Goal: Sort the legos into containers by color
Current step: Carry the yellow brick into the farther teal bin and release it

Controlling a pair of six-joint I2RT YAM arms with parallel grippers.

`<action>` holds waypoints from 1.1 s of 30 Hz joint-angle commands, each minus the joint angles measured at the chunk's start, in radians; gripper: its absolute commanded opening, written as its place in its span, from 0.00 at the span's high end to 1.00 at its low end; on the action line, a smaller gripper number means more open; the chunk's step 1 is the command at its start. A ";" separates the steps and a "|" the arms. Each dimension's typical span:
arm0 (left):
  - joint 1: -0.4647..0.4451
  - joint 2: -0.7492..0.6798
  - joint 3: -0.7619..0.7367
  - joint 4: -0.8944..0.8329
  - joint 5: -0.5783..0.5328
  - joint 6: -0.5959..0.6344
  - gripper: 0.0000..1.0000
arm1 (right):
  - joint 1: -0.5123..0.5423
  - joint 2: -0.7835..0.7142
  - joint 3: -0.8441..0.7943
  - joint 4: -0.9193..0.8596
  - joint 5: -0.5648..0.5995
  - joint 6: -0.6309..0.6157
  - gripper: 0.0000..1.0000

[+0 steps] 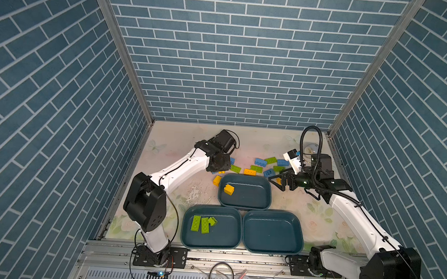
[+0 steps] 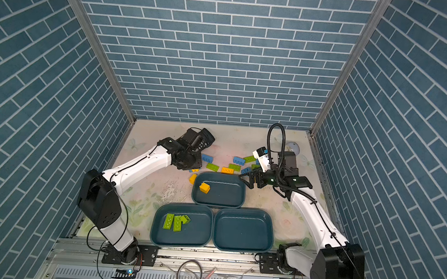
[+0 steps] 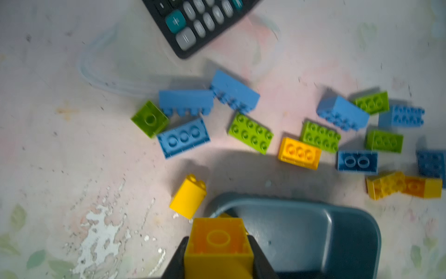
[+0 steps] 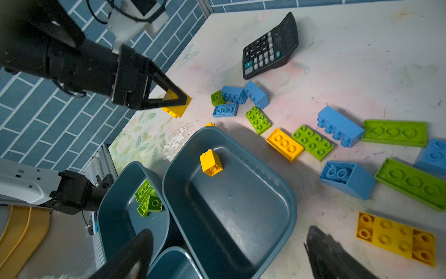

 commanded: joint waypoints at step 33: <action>-0.240 0.049 -0.069 -0.145 -0.122 -0.061 0.49 | -0.002 -0.105 -0.056 -0.085 -0.003 -0.064 0.01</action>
